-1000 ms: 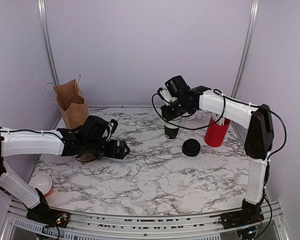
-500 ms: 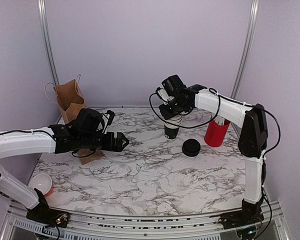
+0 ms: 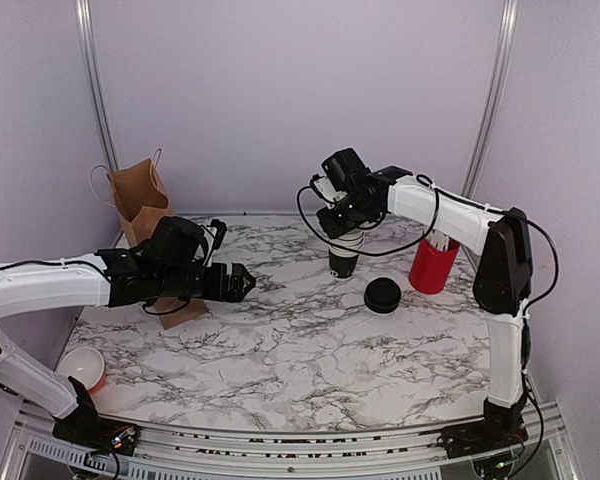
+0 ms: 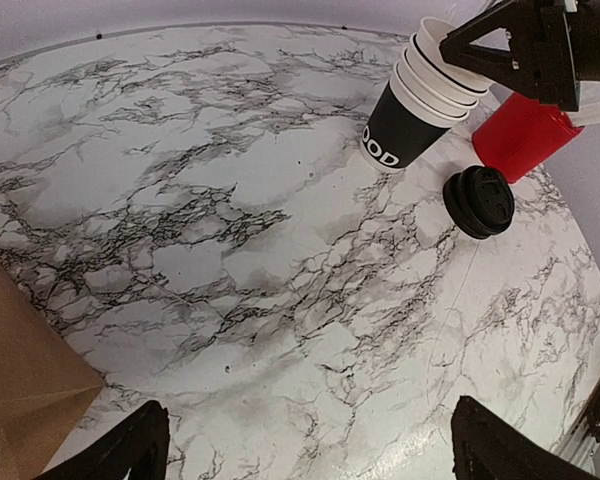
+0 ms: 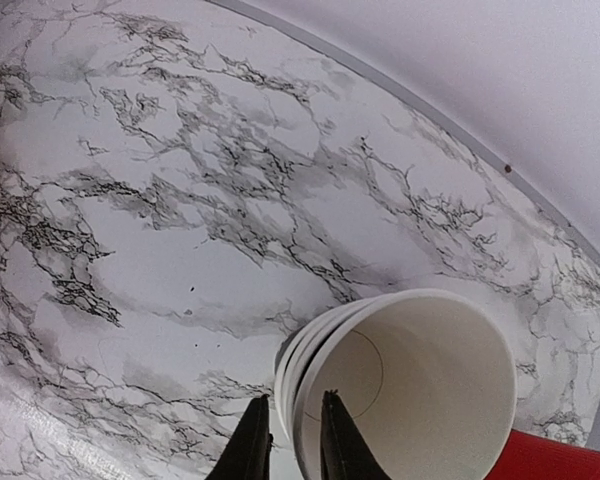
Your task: Pack the takeout coffee
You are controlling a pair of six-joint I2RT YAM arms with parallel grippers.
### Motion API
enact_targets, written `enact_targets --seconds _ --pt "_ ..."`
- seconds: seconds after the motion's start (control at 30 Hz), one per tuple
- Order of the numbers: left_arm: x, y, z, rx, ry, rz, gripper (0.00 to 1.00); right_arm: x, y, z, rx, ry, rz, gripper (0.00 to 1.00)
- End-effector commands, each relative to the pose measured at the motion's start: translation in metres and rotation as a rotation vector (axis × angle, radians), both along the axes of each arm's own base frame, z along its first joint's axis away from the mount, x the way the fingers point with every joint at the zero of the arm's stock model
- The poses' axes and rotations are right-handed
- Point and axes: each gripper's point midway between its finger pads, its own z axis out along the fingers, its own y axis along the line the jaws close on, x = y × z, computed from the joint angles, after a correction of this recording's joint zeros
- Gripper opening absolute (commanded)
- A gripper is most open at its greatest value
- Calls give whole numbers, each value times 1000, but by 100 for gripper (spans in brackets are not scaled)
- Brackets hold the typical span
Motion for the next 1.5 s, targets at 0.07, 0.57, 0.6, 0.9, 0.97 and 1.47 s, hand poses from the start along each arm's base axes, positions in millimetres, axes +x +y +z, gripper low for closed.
enact_targets --seconds 0.07,0.57,0.6,0.9,0.97,1.47 --pt "0 6 17 -7 -28 25 99 0 6 2 2 13 -8 18" --pt "3 14 15 -4 -38 45 99 2 5 3 -7 11 -22 0" --pt "4 15 15 -3 -37 47 99 2 5 3 -13 8 -25 0" --pt "6 13 11 -6 -31 44 99 1 5 20 -91 -65 -54 0" --pt "6 13 11 -9 -30 43 99 0 6 25 -108 -83 -59 0" --pt "6 11 13 -21 -31 33 99 -11 5 78 -118 -169 -64 0"
